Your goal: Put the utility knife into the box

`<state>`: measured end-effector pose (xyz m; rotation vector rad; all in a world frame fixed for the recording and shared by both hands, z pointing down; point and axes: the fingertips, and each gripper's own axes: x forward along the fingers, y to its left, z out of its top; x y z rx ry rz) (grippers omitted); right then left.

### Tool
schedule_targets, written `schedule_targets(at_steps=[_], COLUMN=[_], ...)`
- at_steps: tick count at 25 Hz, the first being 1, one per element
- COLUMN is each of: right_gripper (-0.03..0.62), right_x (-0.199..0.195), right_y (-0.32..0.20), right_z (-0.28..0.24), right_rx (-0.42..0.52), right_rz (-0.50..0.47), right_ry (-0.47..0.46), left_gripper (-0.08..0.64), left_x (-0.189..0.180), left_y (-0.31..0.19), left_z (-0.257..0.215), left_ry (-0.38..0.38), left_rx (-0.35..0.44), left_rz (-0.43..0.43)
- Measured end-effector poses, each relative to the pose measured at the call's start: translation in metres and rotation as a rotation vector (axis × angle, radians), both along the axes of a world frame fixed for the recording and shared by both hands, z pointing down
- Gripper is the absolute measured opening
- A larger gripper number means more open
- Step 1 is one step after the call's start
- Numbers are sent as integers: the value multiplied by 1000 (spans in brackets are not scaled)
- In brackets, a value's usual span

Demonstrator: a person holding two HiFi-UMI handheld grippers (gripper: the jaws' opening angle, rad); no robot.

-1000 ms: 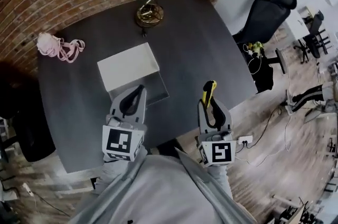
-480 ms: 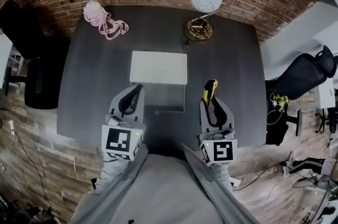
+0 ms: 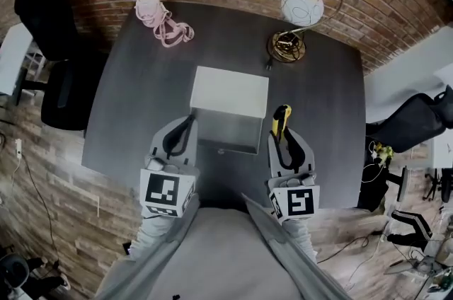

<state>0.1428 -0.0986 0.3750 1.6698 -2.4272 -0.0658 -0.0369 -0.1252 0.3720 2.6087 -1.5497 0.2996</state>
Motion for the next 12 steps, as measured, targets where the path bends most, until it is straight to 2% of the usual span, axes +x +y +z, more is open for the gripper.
schedule_targets(at_steps=[12], right_gripper=[126], right_x=[-9], right_y=[-12], right_z=[-3], right_rx=[3], right_rz=[0], right_ry=[18], left_gripper=[20], left_x=[-7], left_y=[-12], left_z=[1], left_ry=[16], left_rx=[3], left_rz=[4])
